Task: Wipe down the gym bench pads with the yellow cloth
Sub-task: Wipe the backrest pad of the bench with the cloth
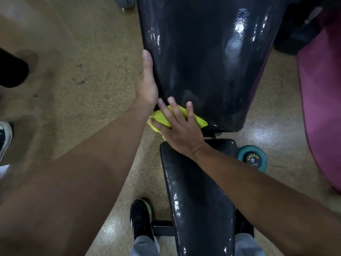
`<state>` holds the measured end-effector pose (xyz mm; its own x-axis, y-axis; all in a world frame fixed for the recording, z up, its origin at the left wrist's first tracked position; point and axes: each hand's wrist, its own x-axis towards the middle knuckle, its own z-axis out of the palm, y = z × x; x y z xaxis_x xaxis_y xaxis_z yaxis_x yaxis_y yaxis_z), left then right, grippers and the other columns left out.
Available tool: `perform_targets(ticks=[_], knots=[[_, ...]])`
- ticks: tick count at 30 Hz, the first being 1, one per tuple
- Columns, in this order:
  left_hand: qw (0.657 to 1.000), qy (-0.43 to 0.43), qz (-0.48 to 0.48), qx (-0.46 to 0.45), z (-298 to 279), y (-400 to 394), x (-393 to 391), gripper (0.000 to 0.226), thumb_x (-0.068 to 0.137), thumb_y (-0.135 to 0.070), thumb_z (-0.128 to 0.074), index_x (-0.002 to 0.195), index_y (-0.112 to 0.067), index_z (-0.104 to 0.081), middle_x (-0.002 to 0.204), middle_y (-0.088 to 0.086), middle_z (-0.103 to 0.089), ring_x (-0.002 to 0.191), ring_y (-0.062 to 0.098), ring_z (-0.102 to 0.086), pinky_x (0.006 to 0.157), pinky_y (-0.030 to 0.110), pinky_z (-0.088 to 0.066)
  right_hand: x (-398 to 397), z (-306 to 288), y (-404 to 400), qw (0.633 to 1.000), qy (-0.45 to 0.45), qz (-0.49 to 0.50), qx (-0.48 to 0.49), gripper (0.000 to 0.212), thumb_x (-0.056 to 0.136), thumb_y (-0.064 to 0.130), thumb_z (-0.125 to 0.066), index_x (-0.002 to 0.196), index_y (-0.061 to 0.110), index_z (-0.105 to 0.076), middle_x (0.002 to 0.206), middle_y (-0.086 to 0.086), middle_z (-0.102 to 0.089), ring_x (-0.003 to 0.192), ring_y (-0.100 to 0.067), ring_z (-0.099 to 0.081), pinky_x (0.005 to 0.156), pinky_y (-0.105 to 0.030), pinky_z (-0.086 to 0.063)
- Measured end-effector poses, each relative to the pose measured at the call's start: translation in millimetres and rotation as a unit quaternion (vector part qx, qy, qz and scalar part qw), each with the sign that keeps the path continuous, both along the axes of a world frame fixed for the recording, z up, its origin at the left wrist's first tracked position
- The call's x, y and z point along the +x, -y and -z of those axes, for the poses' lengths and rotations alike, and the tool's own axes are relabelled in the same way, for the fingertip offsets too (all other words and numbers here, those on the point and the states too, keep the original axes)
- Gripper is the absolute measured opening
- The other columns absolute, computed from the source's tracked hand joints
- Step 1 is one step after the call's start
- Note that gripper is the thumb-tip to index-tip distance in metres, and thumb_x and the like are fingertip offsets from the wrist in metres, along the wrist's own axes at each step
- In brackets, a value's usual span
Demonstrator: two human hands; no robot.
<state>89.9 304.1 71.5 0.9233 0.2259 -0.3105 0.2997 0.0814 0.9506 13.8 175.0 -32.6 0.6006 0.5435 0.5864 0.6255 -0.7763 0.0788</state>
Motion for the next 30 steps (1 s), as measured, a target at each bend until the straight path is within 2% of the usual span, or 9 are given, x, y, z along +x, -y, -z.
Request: perform_targets(ticks=[3, 5, 7, 9, 12, 15, 20, 25, 30], knots=[[1.000, -0.005, -0.001, 0.010, -3, 2, -2, 0.101, 0.061, -0.106, -0.042, 0.128, -0.037, -0.072, 0.132, -0.011, -0.073, 0.129, 0.009, -0.064, 0.120, 0.039, -0.041, -2, 8, 20, 0.997, -0.001, -0.047, -0.053, 0.056, 0.101, 0.027, -0.060, 0.154, 0.036, -0.045, 0.166, -0.013, -0.033, 0.156, -0.036, -0.022, 0.128, -0.061, -0.001], [0.999, -0.002, -0.006, 0.039, -11, 5, -4, 0.083, 0.074, -0.098, -0.035, 0.121, -0.040, -0.072, 0.128, -0.013, -0.074, 0.125, 0.005, -0.064, 0.119, 0.035, -0.041, -3, 7, 36, 0.997, 0.004, -0.052, -0.062, 0.056, 0.104, 0.033, -0.059, 0.156, 0.038, -0.038, 0.166, -0.013, -0.032, 0.156, -0.035, -0.026, 0.129, -0.057, -0.005], [0.998, 0.000, -0.022, 0.061, -11, 8, -3, 0.058, 0.095, -0.082, -0.028, 0.110, -0.044, -0.070, 0.114, -0.018, -0.074, 0.112, -0.005, -0.065, 0.109, 0.024, -0.043, -4, 3, 46, 0.998, -0.001, -0.030, -0.052, 0.052, 0.107, 0.036, -0.055, 0.155, 0.041, -0.037, 0.166, -0.015, -0.029, 0.155, -0.035, -0.027, 0.128, -0.057, -0.009], [0.998, 0.004, -0.034, 0.058, -10, 11, -4, 0.048, 0.102, -0.072, -0.028, 0.107, -0.044, -0.067, 0.108, -0.021, -0.073, 0.104, -0.010, -0.064, 0.099, 0.017, -0.044, -5, 0, 44, 0.999, -0.008, 0.005, -0.030, 0.052, 0.106, 0.034, -0.058, 0.154, 0.041, -0.041, 0.165, -0.018, -0.028, 0.155, -0.037, -0.025, 0.127, -0.059, -0.011], [0.999, 0.005, -0.028, 0.033, -10, 10, -3, 0.069, 0.086, -0.085, -0.034, 0.123, -0.039, -0.069, 0.125, -0.016, -0.074, 0.119, -0.002, -0.066, 0.109, 0.023, -0.046, -8, -1, 21, 0.999, -0.012, 0.045, 0.006, 0.055, 0.099, 0.027, -0.067, 0.150, 0.039, -0.051, 0.164, -0.019, -0.029, 0.155, -0.040, -0.022, 0.125, -0.065, -0.008], [0.999, 0.010, -0.025, 0.017, -5, 8, -1, 0.085, 0.072, -0.093, -0.038, 0.127, -0.037, -0.070, 0.130, -0.013, -0.074, 0.126, 0.005, -0.065, 0.119, 0.034, -0.043, -10, 2, 6, 0.999, -0.020, 0.031, 0.003, 0.060, 0.096, 0.025, -0.068, 0.152, 0.038, -0.049, 0.165, -0.016, -0.026, 0.155, -0.040, -0.017, 0.125, -0.067, -0.004], [0.999, 0.029, -0.020, 0.006, -2, 5, 0, 0.100, 0.073, -0.096, -0.040, 0.140, -0.026, -0.067, 0.137, -0.008, -0.071, 0.132, 0.009, -0.063, 0.122, 0.040, -0.041, -6, 5, 38, 1.000, -0.002, 0.003, -0.026, 0.063, 0.100, 0.034, -0.066, 0.156, 0.040, -0.037, 0.167, -0.019, -0.021, 0.156, -0.038, -0.019, 0.127, -0.060, -0.007], [0.999, 0.026, -0.043, -0.005, 3, 5, 2, 0.119, 0.060, -0.107, -0.045, 0.144, -0.025, -0.064, 0.142, -0.007, -0.068, 0.135, 0.011, -0.061, 0.122, 0.039, -0.040, -9, 0, 31, 0.999, -0.013, 0.032, -0.009, 0.058, 0.102, 0.028, -0.062, 0.154, 0.040, -0.040, 0.164, -0.018, -0.027, 0.154, -0.041, -0.019, 0.124, -0.067, -0.006], [1.000, 0.012, -0.023, -0.013, 3, 6, 2, 0.110, 0.060, -0.107, -0.042, 0.139, -0.033, -0.067, 0.137, -0.013, -0.071, 0.133, 0.010, -0.061, 0.124, 0.040, -0.037, -9, 7, 20, 0.990, -0.029, -0.062, -0.124, 0.058, 0.097, 0.021, -0.054, 0.153, 0.036, -0.047, 0.168, -0.012, -0.029, 0.156, -0.039, -0.019, 0.123, -0.067, 0.002]])
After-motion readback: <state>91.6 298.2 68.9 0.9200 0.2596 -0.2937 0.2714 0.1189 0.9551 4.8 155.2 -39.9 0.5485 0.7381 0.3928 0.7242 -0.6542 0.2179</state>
